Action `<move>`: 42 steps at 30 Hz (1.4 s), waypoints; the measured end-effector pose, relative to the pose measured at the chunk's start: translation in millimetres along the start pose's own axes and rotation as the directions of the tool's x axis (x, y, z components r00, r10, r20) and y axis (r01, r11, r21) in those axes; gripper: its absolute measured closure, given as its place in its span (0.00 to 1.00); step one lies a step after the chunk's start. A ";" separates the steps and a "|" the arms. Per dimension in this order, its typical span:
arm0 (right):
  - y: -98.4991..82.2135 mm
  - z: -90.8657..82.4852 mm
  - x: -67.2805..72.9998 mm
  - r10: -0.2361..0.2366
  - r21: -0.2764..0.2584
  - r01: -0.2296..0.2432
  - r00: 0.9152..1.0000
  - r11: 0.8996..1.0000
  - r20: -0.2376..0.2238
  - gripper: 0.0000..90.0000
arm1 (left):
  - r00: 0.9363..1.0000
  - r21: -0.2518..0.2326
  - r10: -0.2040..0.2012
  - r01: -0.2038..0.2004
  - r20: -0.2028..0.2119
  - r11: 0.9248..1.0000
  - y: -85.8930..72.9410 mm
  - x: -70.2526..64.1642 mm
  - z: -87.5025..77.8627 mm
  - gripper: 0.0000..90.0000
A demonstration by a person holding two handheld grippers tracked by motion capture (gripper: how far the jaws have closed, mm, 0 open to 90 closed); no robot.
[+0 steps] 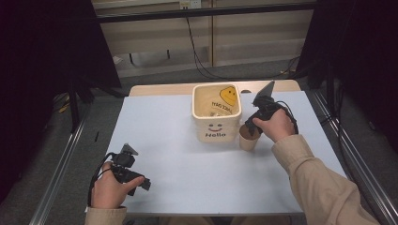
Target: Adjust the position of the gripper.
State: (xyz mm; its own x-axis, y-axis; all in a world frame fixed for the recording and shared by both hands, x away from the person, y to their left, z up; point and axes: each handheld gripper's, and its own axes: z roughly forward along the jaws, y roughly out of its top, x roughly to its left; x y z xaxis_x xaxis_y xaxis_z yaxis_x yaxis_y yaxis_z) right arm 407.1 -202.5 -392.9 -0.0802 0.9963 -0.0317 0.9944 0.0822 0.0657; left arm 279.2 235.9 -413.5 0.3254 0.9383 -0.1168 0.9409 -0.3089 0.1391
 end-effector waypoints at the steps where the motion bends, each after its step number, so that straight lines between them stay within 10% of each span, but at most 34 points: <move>1: 0.0 0.0 0.0 0.000 0.000 0.000 1.000 1.000 0.000 0.09 | 1.000 0.000 0.000 0.000 0.000 1.000 0.0 0.0 0.0 0.04; 28: -3.6 -60.5 -5.2 0.006 -0.036 -0.006 1.000 0.999 -0.004 0.09 | 1.000 0.008 0.008 -0.008 0.006 1.000 2.2 -3.0 -1.1 0.05; 42: -2.2 -65.0 21.3 -0.045 -0.032 0.044 0.999 0.998 -0.019 0.08 | 1.000 0.005 0.014 -0.014 0.003 1.000 2.6 -3.1 -1.9 0.05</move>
State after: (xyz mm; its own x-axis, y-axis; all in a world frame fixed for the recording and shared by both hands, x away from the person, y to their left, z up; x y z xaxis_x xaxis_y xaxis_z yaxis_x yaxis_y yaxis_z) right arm 398.8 -179.7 -328.9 -0.1261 0.9919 -0.0158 0.9872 0.1270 0.0965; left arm 280.5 232.4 -410.9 0.3386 0.9335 -0.1183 0.9368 -0.3226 0.1356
